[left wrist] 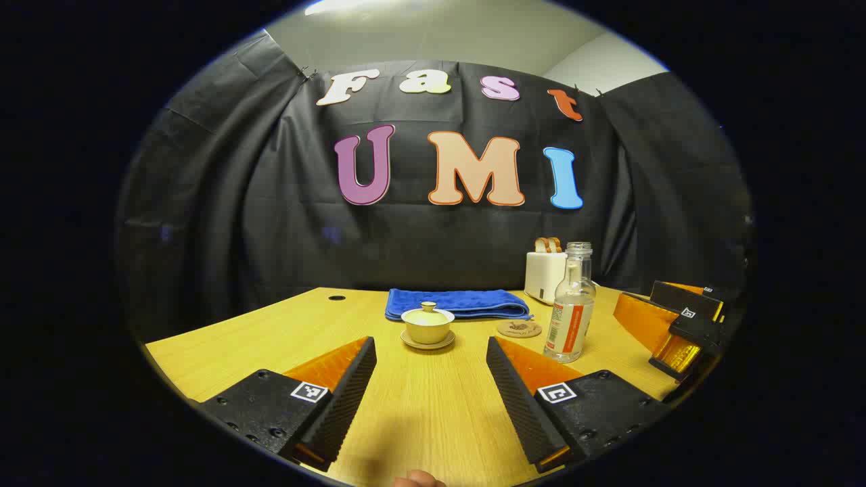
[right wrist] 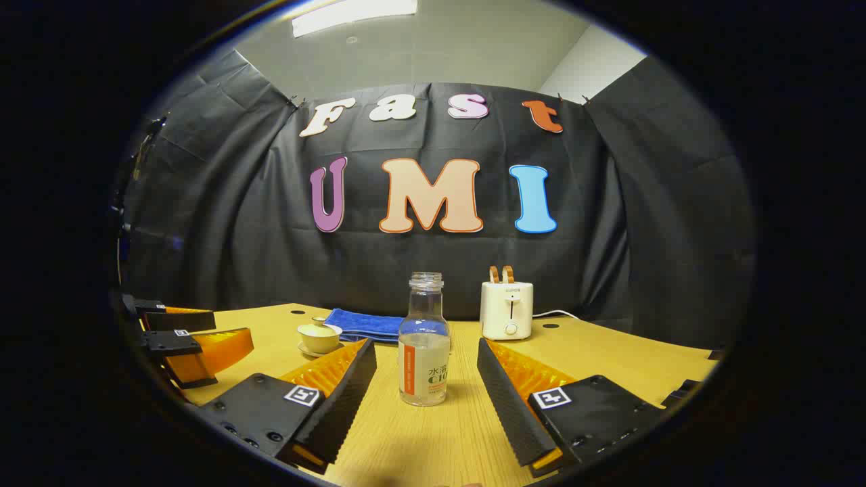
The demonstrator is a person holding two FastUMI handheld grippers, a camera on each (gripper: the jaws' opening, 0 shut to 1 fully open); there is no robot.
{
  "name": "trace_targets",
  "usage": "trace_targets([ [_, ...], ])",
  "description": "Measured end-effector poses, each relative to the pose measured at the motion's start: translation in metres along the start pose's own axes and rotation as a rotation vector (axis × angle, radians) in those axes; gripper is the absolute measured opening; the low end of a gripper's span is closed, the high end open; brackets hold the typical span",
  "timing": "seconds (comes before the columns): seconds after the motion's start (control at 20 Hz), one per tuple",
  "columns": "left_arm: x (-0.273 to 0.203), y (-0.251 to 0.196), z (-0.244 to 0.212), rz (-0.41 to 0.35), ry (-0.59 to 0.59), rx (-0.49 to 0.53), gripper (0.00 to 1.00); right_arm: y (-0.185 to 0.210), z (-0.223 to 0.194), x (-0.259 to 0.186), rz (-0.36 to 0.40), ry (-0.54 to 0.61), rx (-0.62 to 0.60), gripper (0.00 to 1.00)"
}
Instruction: Open the teacup lid with one hand, grasp the water bottle and pour water into the teacup with the other hand; after pouring, place the water bottle on the coaster and then close the teacup lid.
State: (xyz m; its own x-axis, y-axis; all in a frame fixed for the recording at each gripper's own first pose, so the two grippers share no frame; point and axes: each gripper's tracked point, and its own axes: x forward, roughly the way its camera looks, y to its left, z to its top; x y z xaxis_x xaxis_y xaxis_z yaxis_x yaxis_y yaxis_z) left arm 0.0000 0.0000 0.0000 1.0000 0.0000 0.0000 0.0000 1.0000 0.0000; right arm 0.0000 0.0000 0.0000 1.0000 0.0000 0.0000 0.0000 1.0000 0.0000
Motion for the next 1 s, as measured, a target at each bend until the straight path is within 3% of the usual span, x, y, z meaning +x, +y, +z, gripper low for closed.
trace_targets([
  [0.25, 0.0004, -0.0002, -0.0003, 0.0, -0.005, 0.001, 0.96, -0.0004, -0.0046, 0.0014, 0.001, 0.011, 0.005, 0.91],
  [0.3, 0.0006, -0.0002, 0.0007, 0.002, -0.004, 0.001, 0.96, -0.0014, -0.0037, 0.0025, 0.001, 0.011, 0.007, 0.97],
  [0.4, 0.0016, 0.0, -0.0009, 0.004, -0.003, 0.001, 0.96, -0.0011, -0.0062, 0.0019, 0.001, 0.014, 0.011, 0.95],
  [0.45, 0.0023, -0.0001, -0.0012, 0.004, -0.003, 0.001, 0.96, -0.0012, -0.0058, 0.0021, 0.002, 0.017, 0.012, 1.0],
  [0.6, 0.0016, -0.0012, -0.0026, 0.006, -0.002, 0.01, 0.96, -0.0017, -0.0067, 0.0021, 0.002, 0.02, 0.015, 1.0],
  [0.7, 0.0014, -0.0025, -0.0027, 0.006, -0.004, 0.022, 0.96, -0.0026, -0.0068, 0.002, 0.001, 0.023, 0.018, 0.91],
  [0.85, 0.0042, -0.0003, -0.0024, 0.017, -0.005, 0.022, 0.96, -0.0023, -0.0061, 0.0022, 0.003, 0.024, 0.019, 1.0],
  [0.95, 0.0055, -0.0015, -0.0024, 0.015, -0.006, 0.023, 0.96, -0.0022, -0.0067, 0.0026, 0.005, 0.025, 0.02, 0.91],
  [1.0, 0.0051, -0.0014, -0.004, 0.015, -0.003, 0.024, 0.96, -0.0025, -0.0068, 0.0023, 0.004, 0.026, 0.021, 0.96],
])
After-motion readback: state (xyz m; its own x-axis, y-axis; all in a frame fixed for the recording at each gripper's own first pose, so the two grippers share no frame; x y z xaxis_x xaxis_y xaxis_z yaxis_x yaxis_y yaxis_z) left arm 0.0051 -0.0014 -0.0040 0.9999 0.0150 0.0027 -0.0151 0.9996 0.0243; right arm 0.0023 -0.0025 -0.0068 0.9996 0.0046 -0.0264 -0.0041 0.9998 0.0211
